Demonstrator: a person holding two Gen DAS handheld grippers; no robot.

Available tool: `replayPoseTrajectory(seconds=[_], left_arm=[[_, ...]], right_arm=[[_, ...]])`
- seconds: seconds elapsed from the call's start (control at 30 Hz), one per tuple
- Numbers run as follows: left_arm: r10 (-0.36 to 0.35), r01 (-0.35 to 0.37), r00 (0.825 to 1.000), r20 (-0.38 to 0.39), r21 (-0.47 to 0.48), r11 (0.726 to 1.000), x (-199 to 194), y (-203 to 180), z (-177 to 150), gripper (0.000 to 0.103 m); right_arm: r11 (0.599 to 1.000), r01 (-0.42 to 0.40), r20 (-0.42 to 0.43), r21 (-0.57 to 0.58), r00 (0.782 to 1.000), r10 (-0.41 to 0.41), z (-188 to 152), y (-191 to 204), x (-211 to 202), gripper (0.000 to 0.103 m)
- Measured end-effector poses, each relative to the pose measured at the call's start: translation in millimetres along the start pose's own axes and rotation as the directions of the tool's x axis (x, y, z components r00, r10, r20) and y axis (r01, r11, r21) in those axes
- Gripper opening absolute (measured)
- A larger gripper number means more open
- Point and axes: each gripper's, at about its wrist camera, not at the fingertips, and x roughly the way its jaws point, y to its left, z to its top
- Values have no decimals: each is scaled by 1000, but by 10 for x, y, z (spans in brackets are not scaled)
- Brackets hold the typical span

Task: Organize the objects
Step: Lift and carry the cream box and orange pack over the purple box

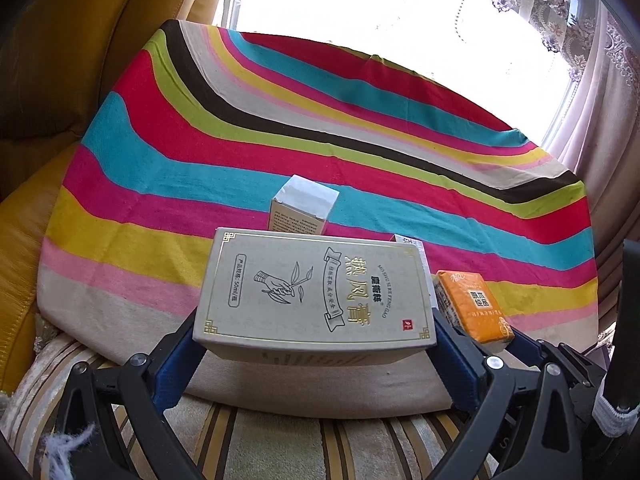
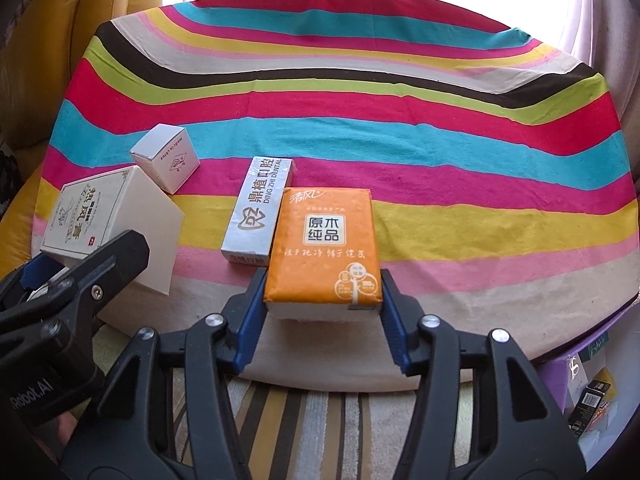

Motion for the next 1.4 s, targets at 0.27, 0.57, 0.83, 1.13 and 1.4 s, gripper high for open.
replayPoseTrajectory(seconds=[0.27, 0.57, 0.83, 1.13, 1.4], left_arm=[[0, 0, 1000, 17, 23, 1000, -100, -69, -54, 102], [-14, 13, 999, 46, 24, 1000, -239, -89, -119, 102], [-37, 35, 998, 47, 32, 999, -313, -143, -170, 102], [-58, 56, 997, 41, 68, 996, -360, -271, -205, 102], [-128, 120, 992, 23, 209, 970, -408, -757, -330, 102]], right_arm=[[999, 3, 38, 42, 999, -4, -46, -84, -139, 56], [996, -15, 57, 87, 998, 10, -125, -204, -251, 56], [990, -25, 70, 142, 997, 15, -196, -352, -375, 56], [976, -40, 88, 215, 996, 22, -322, -619, -597, 56], [956, -31, 109, 291, 994, -1, -534, -1022, -879, 56]])
